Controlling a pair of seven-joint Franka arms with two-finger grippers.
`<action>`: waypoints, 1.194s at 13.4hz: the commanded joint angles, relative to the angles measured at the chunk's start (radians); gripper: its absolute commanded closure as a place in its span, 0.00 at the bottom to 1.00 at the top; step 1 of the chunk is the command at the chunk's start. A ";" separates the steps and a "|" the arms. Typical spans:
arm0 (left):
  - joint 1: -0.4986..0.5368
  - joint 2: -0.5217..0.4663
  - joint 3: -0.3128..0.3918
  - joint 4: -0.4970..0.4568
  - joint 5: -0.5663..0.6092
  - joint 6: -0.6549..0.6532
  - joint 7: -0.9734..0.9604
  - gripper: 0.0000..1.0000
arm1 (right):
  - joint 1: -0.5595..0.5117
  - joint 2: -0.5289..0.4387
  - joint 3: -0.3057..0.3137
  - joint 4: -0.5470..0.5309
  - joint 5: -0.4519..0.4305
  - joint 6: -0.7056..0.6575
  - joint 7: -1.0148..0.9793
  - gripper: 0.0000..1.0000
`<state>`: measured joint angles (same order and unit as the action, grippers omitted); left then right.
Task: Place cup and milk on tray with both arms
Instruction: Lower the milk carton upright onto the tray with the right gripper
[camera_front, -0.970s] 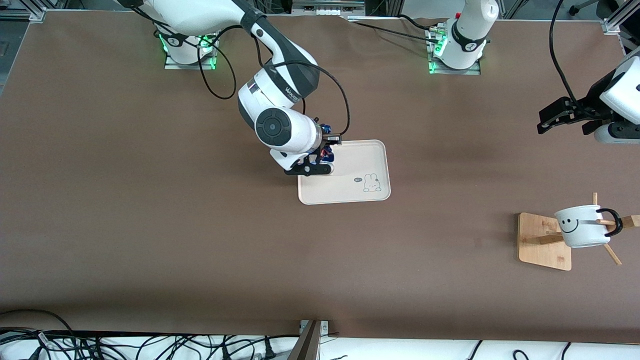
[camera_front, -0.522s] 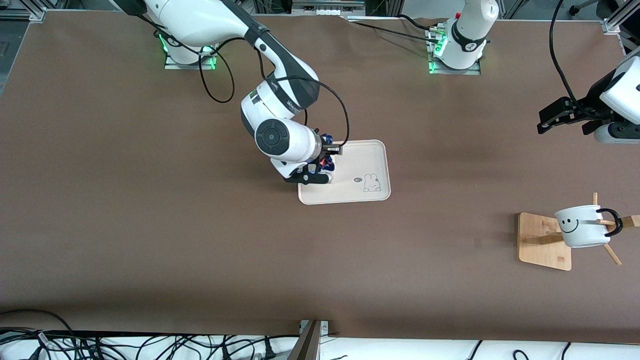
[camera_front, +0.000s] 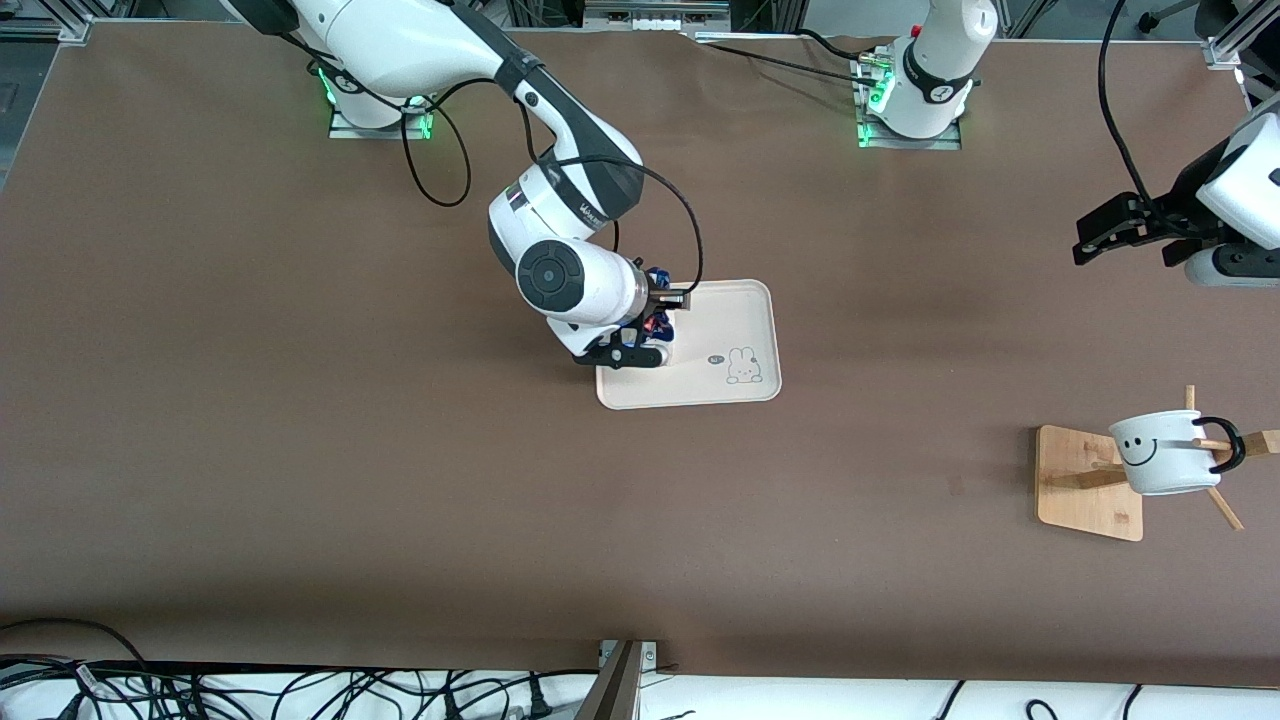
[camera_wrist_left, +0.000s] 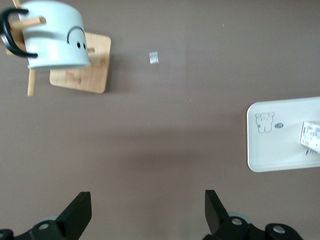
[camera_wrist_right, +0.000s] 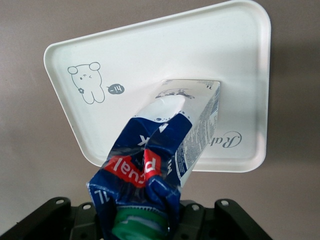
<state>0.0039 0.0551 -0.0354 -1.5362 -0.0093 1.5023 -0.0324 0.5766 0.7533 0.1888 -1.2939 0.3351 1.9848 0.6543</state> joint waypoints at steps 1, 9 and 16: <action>0.011 0.060 0.003 0.033 -0.003 -0.060 0.005 0.00 | 0.003 0.029 0.001 0.028 0.019 -0.001 0.008 0.33; 0.166 0.213 0.000 0.059 -0.009 0.171 -0.001 0.00 | 0.003 -0.009 -0.009 0.038 -0.005 -0.075 0.007 0.00; 0.211 0.019 -0.006 -0.422 -0.105 0.796 -0.136 0.00 | 0.002 -0.208 -0.054 0.083 -0.005 -0.334 0.028 0.00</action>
<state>0.2053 0.2042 -0.0293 -1.7467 -0.0654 2.1591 -0.1188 0.5769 0.6172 0.1615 -1.2145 0.3340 1.7305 0.6630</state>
